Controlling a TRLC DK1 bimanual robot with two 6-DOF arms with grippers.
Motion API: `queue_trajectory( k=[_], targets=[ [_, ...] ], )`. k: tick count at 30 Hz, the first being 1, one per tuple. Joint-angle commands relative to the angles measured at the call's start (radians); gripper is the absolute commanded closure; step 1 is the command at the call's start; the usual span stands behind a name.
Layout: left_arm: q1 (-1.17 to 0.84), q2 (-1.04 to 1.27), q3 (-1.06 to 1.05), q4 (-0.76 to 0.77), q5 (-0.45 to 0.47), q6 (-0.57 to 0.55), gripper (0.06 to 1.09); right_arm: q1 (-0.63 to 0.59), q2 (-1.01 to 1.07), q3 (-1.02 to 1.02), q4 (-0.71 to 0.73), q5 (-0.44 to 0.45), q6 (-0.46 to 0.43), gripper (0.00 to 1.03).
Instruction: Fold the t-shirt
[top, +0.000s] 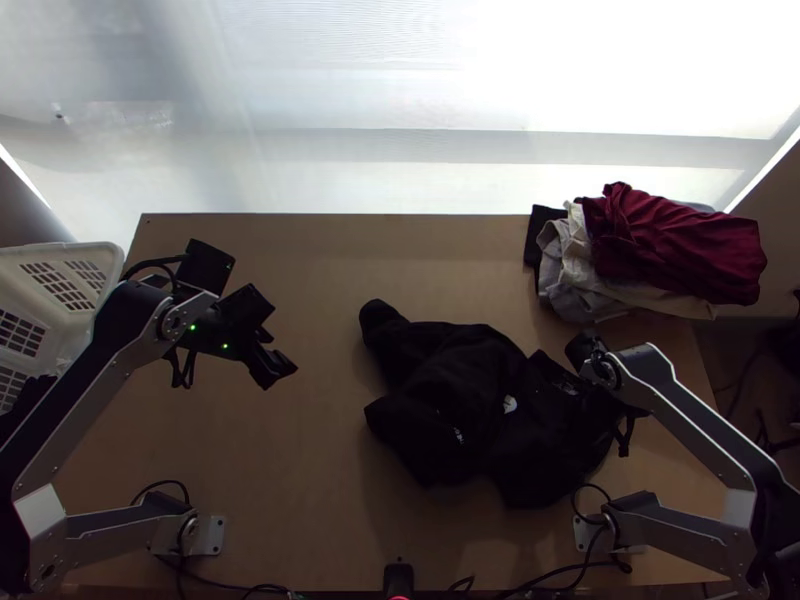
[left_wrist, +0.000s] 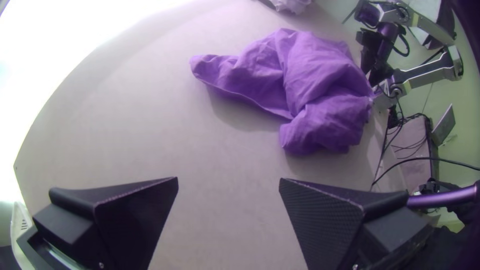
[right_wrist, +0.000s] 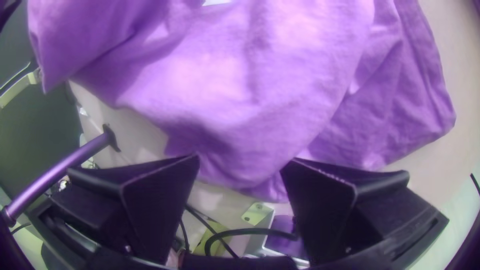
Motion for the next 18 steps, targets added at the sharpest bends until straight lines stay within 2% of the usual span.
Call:
queue_trajectory(
  k=[1, 3, 6, 9, 11, 18],
  targets=[
    [0.007, -0.031, -0.032, 0.005, -0.025, 0.001, 0.10, -0.011, 0.012, 0.001, 0.046, -0.030, -0.019, 0.72],
    [0.010, -0.035, -0.037, 0.006, -0.028, 0.001, 0.10, -0.007, 0.009, 0.012, 0.057, -0.061, -0.019, 0.99],
    [0.015, -0.044, -0.040, 0.008, -0.030, 0.000, 0.10, 0.033, -0.021, 0.056, 0.014, -0.119, -0.010, 1.00],
    [0.020, -0.052, -0.046, 0.009, -0.033, 0.000, 0.10, 0.125, -0.050, 0.188, -0.073, -0.161, 0.012, 1.00],
    [0.020, -0.057, -0.049, 0.012, -0.042, 0.000, 0.10, 0.194, -0.069, 0.324, -0.089, -0.161, 0.061, 1.00],
    [0.023, -0.084, -0.055, 0.020, -0.069, -0.010, 0.10, 0.279, -0.014, 0.846, -0.145, -0.198, 0.134, 1.00]
  ],
)
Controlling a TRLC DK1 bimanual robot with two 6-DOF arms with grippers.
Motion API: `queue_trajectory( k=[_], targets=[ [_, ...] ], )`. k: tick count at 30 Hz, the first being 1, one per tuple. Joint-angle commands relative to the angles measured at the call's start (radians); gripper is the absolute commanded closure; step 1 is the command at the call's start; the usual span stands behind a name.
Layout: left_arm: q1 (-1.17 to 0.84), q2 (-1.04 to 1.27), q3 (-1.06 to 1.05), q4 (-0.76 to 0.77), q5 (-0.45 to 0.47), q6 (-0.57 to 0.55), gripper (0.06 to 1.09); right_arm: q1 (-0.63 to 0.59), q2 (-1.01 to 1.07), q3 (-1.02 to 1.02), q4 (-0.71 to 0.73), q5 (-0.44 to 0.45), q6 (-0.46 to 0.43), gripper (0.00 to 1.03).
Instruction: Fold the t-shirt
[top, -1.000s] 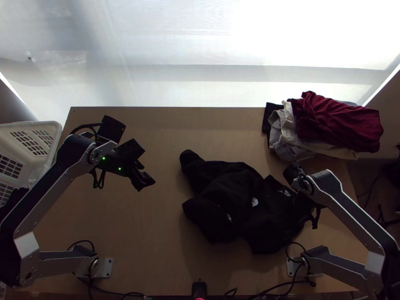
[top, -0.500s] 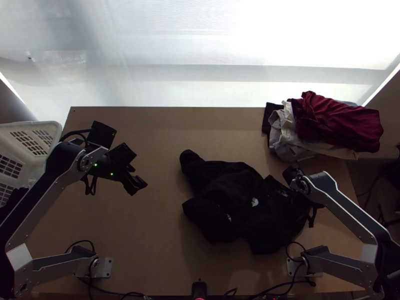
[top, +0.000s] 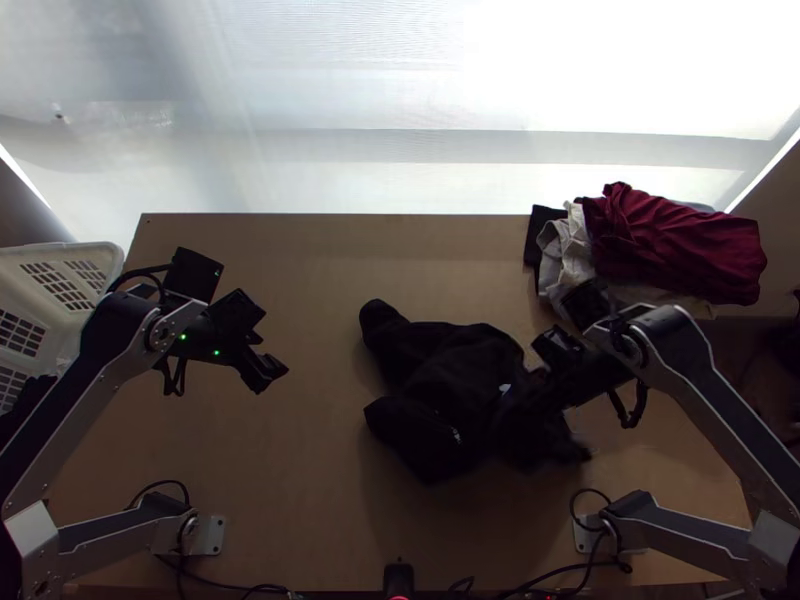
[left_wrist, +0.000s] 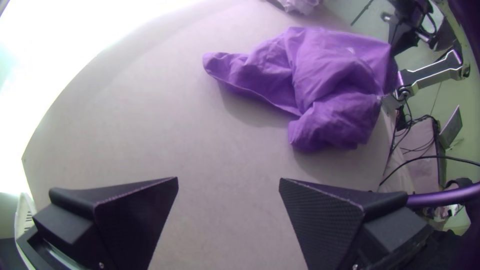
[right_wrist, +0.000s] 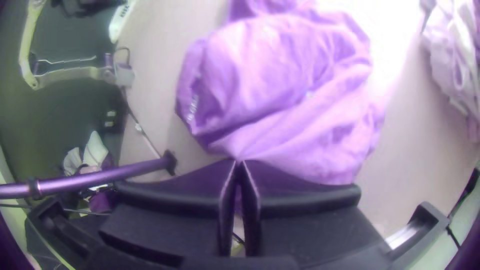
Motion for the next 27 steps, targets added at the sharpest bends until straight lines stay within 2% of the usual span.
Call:
queue_trajectory(
  k=[1, 5, 6, 7, 9, 11, 12, 16, 18, 21, 22, 23, 27],
  targets=[
    [0.004, -0.029, -0.012, 0.006, -0.035, -0.010, 0.10, 0.116, 0.045, 0.488, -0.041, -0.034, 0.078, 1.00],
    [0.001, -0.047, -0.015, 0.014, -0.055, -0.038, 0.10, 0.139, 0.131, 0.797, -0.032, -0.029, 0.130, 1.00],
    [-0.001, -0.052, -0.020, 0.020, -0.061, -0.044, 0.10, 0.145, 0.151, 0.859, -0.022, -0.005, 0.138, 1.00],
    [-0.004, -0.057, -0.026, 0.025, -0.064, -0.050, 0.10, 0.154, 0.163, 0.907, -0.007, 0.058, 0.135, 1.00],
    [-0.011, -0.064, -0.040, 0.032, -0.080, -0.058, 0.10, 0.170, 0.171, 0.941, 0.073, 0.239, 0.109, 1.00],
    [-0.033, -0.074, -0.051, 0.035, -0.115, -0.069, 0.10, 0.154, 0.172, 0.939, 0.169, 0.399, 0.086, 1.00],
    [-0.039, -0.077, -0.055, 0.035, -0.118, -0.070, 0.10, 0.128, 0.175, 0.927, 0.215, 0.439, 0.070, 1.00],
    [-0.048, -0.081, -0.063, 0.037, -0.135, -0.076, 0.10, -0.040, 0.189, 0.789, 0.445, 0.475, 0.050, 1.00],
    [-0.057, -0.077, -0.063, 0.041, -0.139, -0.076, 0.10, -0.085, 0.195, 0.685, 0.547, 0.491, 0.049, 1.00],
    [-0.080, -0.070, -0.061, 0.041, -0.147, -0.075, 0.10, -0.114, 0.194, 0.490, 0.659, 0.537, -0.013, 1.00],
    [-0.087, -0.069, -0.061, 0.041, -0.153, -0.075, 0.10, -0.126, 0.194, 0.436, 0.665, 0.538, -0.014, 0.96],
    [-0.094, -0.069, -0.061, 0.041, -0.159, -0.075, 0.10, -0.142, 0.194, 0.385, 0.665, 0.538, -0.014, 0.84],
    [-0.122, -0.067, -0.066, 0.041, -0.172, -0.070, 0.10, -0.206, 0.180, 0.208, 0.646, 0.546, -0.048, 0.26]
  ],
)
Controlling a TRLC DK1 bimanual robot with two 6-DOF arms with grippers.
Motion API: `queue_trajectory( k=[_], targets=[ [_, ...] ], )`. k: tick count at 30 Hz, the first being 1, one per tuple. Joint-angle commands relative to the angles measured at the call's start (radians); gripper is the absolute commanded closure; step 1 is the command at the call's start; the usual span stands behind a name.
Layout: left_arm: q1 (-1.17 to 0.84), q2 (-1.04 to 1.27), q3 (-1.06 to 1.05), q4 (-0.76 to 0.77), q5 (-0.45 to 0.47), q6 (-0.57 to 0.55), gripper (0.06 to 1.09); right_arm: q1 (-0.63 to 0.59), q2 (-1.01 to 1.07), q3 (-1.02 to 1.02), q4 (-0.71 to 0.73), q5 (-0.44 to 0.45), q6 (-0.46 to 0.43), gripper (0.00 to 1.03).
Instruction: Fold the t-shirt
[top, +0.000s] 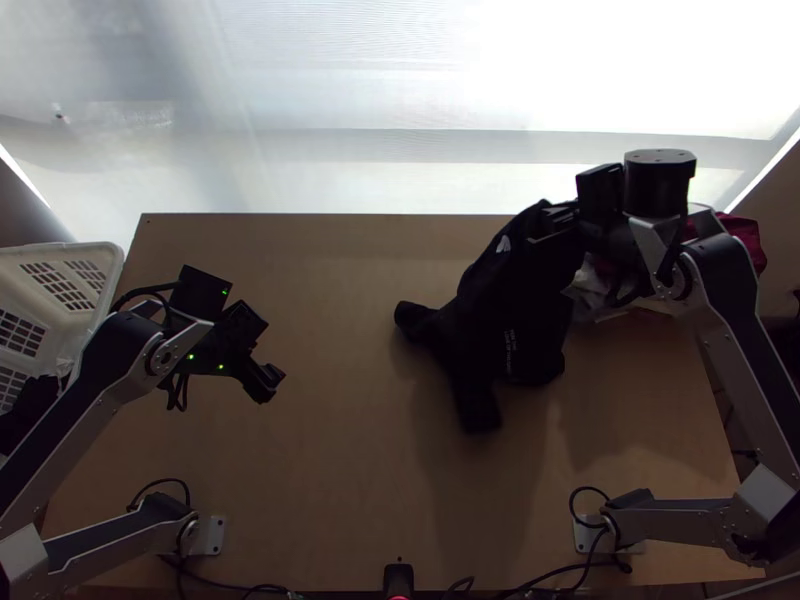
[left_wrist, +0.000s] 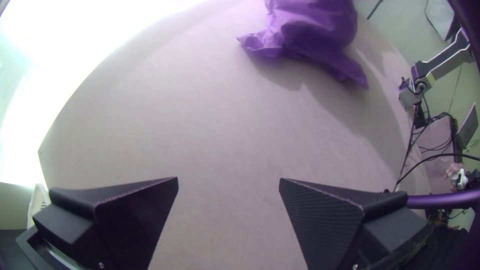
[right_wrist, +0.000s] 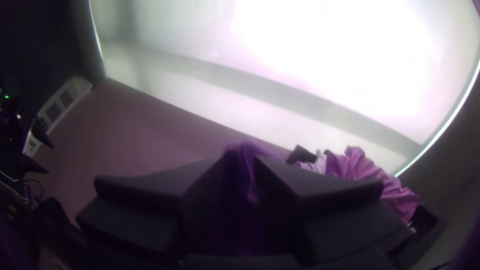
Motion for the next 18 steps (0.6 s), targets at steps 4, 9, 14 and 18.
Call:
queue_trajectory(
  k=[4, 9, 14, 18],
  targets=[
    [-0.058, 0.014, -0.008, 0.004, -0.028, 0.013, 0.10, -0.146, -0.019, -0.336, -0.017, 0.051, -0.071, 0.08],
    [-0.064, 0.068, 0.011, 0.051, -0.036, 0.041, 0.10, -0.161, -0.049, -0.353, -0.057, 0.051, -0.087, 0.05],
    [-0.031, 0.216, 0.144, 0.103, -0.039, 0.038, 0.10, -0.183, 0.017, -0.352, -0.095, 0.050, -0.097, 0.05],
    [-0.040, 0.345, 0.226, 0.162, -0.045, 0.007, 0.10, -0.181, 0.080, -0.393, -0.203, 0.045, -0.091, 0.05]
  ],
)
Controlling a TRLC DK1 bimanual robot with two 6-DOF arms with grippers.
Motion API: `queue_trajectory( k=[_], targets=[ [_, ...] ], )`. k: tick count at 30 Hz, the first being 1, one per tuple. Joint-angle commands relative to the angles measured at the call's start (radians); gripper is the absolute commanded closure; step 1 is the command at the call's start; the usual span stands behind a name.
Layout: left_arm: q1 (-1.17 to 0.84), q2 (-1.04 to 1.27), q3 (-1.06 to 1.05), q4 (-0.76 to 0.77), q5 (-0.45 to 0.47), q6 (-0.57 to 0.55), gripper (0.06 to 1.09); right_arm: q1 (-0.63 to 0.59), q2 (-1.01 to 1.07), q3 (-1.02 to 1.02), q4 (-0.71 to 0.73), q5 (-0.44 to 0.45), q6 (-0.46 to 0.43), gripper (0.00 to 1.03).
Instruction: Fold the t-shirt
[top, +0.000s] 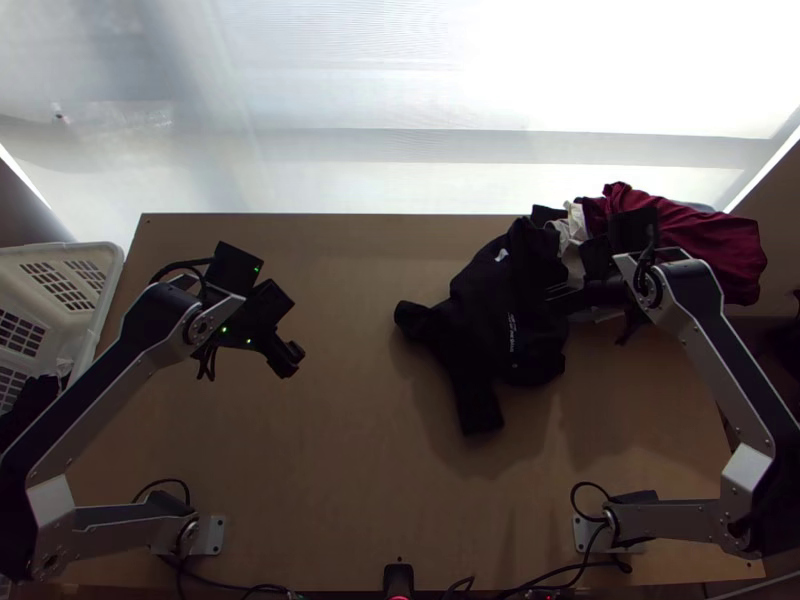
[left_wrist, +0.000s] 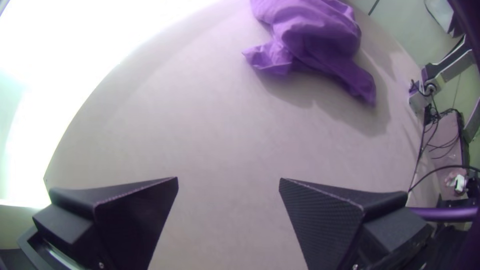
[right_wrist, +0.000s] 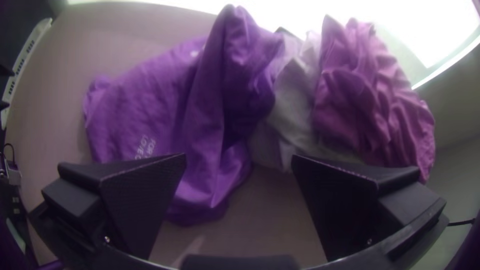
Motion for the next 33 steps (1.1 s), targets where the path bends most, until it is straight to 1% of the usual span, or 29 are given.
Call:
queue_trajectory(
  k=[1, 4, 7, 10, 15, 17, 19, 24, 26, 30, 31, 33],
  targets=[
    [-0.015, 0.190, 0.123, 0.105, -0.020, -0.030, 0.10, -0.015, 0.072, -0.080, -0.106, -0.008, -0.001, 0.05],
    [-0.067, 0.247, 0.130, 0.183, -0.056, -0.028, 0.10, -0.007, 0.068, -0.120, -0.115, -0.016, -0.007, 0.05],
    [-0.118, 0.283, 0.130, 0.251, -0.059, -0.025, 0.10, 0.022, 0.064, -0.118, -0.143, -0.022, -0.006, 0.05],
    [-0.185, 0.302, 0.093, 0.327, -0.061, 0.016, 0.10, 0.056, 0.064, -0.121, -0.189, -0.029, -0.007, 0.05],
    [-0.234, 0.364, 0.073, 0.418, -0.067, 0.019, 0.10, 0.108, 0.035, -0.135, -0.221, -0.046, -0.001, 0.05],
    [-0.242, 0.384, 0.061, 0.465, -0.066, 0.019, 0.10, 0.109, 0.029, -0.138, -0.225, -0.066, -0.001, 0.06],
    [-0.253, 0.407, 0.054, 0.498, -0.067, 0.019, 0.10, 0.108, 0.027, -0.135, -0.241, -0.068, -0.001, 0.07],
    [-0.279, 0.464, 0.047, 0.590, -0.102, 0.019, 0.10, 0.102, 0.010, -0.150, -0.261, -0.068, 0.000, 0.07],
    [-0.285, 0.482, 0.047, 0.628, -0.119, 0.021, 0.10, 0.095, 0.019, -0.161, -0.258, -0.069, -0.006, 0.07],
    [-0.294, 0.517, 0.052, 0.679, -0.125, 0.029, 0.10, 0.089, 0.050, -0.166, -0.228, -0.075, -0.003, 0.07],
    [-0.294, 0.523, 0.050, 0.693, -0.127, 0.029, 0.10, 0.089, 0.055, -0.164, -0.219, -0.077, -0.001, 0.09],
    [-0.299, 0.543, 0.049, 0.722, -0.127, 0.027, 0.10, 0.089, 0.065, -0.156, -0.205, -0.082, 0.003, 0.10]
  ],
)
